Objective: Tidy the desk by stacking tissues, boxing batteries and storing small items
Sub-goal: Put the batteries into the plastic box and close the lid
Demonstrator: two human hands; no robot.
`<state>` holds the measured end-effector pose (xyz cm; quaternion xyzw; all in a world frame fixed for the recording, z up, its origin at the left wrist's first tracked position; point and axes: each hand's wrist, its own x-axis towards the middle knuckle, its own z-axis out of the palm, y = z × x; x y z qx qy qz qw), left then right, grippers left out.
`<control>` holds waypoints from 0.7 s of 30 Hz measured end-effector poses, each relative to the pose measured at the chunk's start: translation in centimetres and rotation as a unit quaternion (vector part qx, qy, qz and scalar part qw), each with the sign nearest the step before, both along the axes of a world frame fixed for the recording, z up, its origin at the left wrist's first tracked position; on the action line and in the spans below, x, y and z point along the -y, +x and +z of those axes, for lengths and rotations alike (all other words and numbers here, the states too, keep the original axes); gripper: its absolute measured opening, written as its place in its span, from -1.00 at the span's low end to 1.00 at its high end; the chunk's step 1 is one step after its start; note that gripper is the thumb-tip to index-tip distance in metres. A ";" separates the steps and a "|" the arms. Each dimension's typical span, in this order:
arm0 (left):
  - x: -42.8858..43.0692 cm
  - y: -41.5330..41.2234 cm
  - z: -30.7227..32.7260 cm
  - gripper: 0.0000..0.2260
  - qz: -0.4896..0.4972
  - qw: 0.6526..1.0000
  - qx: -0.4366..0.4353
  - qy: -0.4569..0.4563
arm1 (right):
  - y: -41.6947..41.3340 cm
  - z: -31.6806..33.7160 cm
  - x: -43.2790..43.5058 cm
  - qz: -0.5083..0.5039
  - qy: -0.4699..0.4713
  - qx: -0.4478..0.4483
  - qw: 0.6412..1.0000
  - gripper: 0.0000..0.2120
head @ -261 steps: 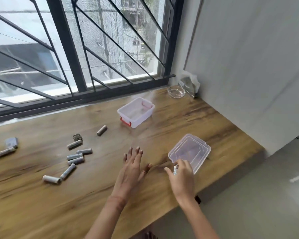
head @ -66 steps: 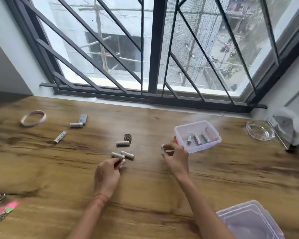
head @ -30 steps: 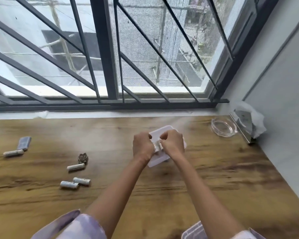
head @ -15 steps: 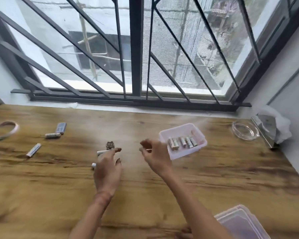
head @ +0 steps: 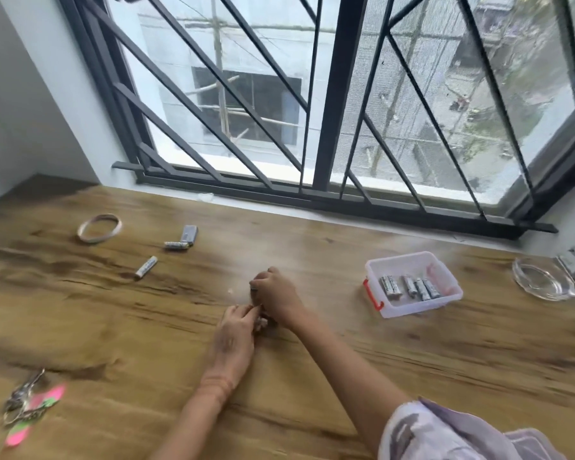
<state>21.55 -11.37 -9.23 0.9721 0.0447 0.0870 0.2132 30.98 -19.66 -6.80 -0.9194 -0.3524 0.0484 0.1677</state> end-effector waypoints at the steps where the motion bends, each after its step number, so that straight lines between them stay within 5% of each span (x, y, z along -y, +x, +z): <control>1: -0.1 0.0 0.0 -0.65 -0.001 1.000 0.000 -0.004 | 0.0 0.0 -0.1 -0.001 0.001 0.007 1.000 -0.85; 11: -0.5 0.1 1.5 -0.73 -0.040 0.998 -0.046 0.012 | -1.6 -0.3 2.4 -0.124 0.038 -0.064 0.989 -0.84; 15: -0.6 1.0 2.0 -0.76 -0.066 0.992 -0.083 0.072 | -2.4 -0.6 4.8 -0.174 0.045 -0.054 0.982 -0.80; 18: 0.1 1.3 2.1 -0.85 -0.108 0.984 -0.019 0.140 | -2.7 -0.8 6.5 -0.212 0.057 -0.062 0.974 -0.79; 21: 0.7 1.6 1.7 -0.72 -0.142 0.968 -0.011 0.209 | -3.2 -0.8 7.8 -0.254 0.087 -0.075 0.960 -0.83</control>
